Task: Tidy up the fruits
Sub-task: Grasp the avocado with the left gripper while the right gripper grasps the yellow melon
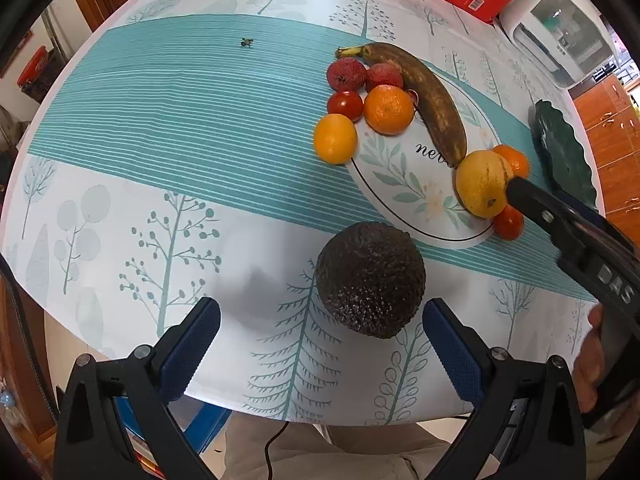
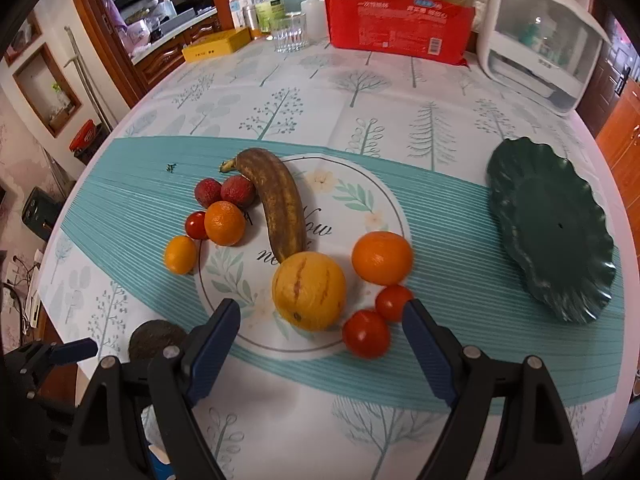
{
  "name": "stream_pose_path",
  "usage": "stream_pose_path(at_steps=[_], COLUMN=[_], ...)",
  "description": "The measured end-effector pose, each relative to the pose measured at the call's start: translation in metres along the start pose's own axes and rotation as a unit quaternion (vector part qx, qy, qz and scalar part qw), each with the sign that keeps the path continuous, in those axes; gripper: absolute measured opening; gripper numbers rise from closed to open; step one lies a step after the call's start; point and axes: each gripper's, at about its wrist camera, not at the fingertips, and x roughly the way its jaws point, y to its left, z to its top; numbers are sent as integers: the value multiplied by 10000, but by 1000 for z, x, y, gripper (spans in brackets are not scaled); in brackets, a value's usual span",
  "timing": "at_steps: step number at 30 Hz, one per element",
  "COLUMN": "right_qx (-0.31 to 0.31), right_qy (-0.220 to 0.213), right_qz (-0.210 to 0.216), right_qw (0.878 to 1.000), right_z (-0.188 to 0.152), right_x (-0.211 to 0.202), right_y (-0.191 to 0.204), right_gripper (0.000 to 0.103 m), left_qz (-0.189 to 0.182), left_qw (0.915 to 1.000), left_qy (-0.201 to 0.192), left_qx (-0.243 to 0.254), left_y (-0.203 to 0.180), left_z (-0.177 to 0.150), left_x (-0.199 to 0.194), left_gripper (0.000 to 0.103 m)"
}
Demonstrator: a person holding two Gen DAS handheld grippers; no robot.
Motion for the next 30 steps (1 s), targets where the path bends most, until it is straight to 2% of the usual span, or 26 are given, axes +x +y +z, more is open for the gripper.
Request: stream_pose_path(at_steps=[5, 11, 12, 16, 18, 20, 30], right_qx=[-58, -56, -73, -241, -269, -247, -293], right_qy=[120, 282, 301, 330, 408, 514, 401], right_qz=[-47, 31, 16, -3, 88, 173, 195], right_qw=[9999, 9996, 9995, 9992, 9988, 9982, 9986], right_z=[4, 6, 6, 5, 4, 3, 0], right_x=[18, 33, 35, 40, 44, 50, 49], right_y=[-1, -3, -2, 3, 5, 5, 8], right_gripper=[84, 83, 83, 74, 64, 52, 49], left_qz=[-16, 51, 44, -91, -156, -123, -215], left_qw=[9999, 9996, 9996, 9996, 9995, 9995, 9997], left_qy=[-65, -32, 13, 141, 175, 159, 82], left_qx=[135, 280, 269, 212, 231, 242, 113], left_y=[-10, -24, -24, -28, -33, -38, -24], left_z=[1, 4, 5, 6, 5, 7, -2], left_x=[7, 23, 25, 34, 37, 39, 33], left_gripper=[99, 86, 81, 66, 61, 60, 59])
